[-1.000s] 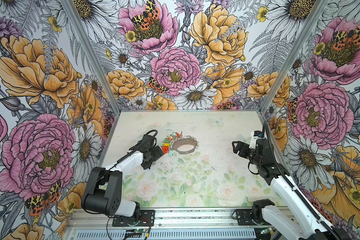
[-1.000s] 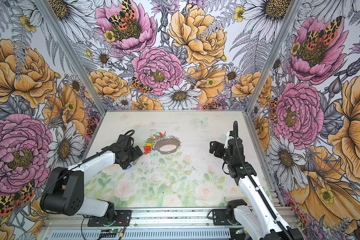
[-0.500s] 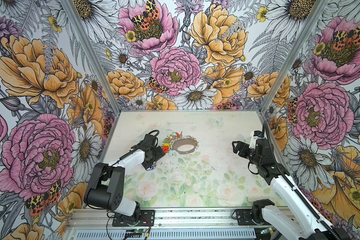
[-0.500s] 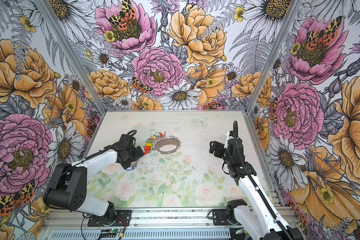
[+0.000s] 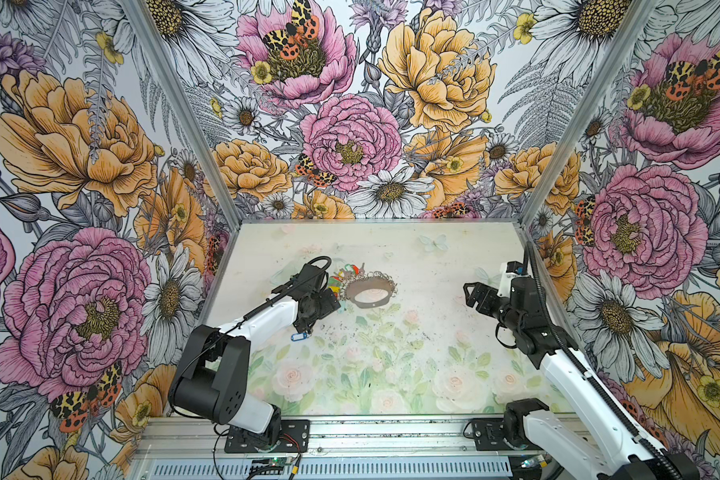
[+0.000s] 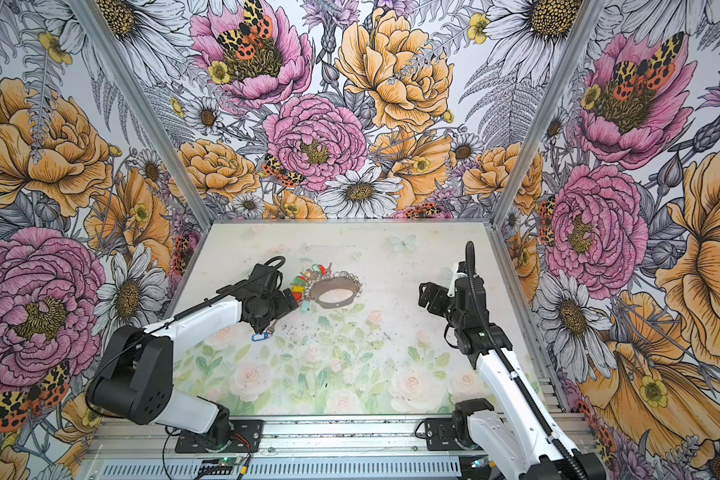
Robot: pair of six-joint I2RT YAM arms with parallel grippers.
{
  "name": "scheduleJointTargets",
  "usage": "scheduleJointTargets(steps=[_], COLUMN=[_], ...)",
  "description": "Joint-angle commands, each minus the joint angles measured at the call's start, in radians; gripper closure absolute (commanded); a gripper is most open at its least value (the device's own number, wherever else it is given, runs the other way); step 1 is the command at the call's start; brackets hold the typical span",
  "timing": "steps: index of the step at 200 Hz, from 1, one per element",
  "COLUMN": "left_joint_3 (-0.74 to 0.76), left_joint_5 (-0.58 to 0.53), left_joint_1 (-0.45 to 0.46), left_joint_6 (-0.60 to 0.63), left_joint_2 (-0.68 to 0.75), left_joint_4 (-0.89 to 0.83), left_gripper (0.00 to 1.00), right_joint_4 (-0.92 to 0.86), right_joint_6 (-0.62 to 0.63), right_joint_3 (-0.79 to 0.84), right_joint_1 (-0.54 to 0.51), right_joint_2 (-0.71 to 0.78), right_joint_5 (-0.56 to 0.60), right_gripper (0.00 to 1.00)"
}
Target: Put the keys on the keyring
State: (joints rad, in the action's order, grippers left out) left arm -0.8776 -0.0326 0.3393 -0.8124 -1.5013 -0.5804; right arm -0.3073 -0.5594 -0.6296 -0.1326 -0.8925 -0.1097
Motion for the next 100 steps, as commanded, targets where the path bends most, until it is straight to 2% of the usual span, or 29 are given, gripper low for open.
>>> scheduleJointTargets(steps=[1, 41, 100], left_joint_3=[-0.003, 0.001, 0.021], left_joint_5=[0.004, 0.013, -0.009], left_joint_1=[0.006, 0.019, 0.046], left_joint_6=[-0.019, -0.022, -0.068], left_joint_2=[-0.022, -0.054, -0.026], left_joint_4=[-0.012, -0.019, -0.07], left_gripper=[0.01, 0.01, 0.02], right_joint_4=[0.003, 0.002, 0.002], right_joint_6=[-0.007, -0.007, -0.006], right_joint_3=[-0.021, -0.022, -0.024], right_joint_1=[-0.007, -0.007, -0.007], right_joint_2=[0.004, 0.004, 0.004], right_joint_5=[-0.01, -0.008, -0.011], right_gripper=[0.09, 0.09, 0.09])
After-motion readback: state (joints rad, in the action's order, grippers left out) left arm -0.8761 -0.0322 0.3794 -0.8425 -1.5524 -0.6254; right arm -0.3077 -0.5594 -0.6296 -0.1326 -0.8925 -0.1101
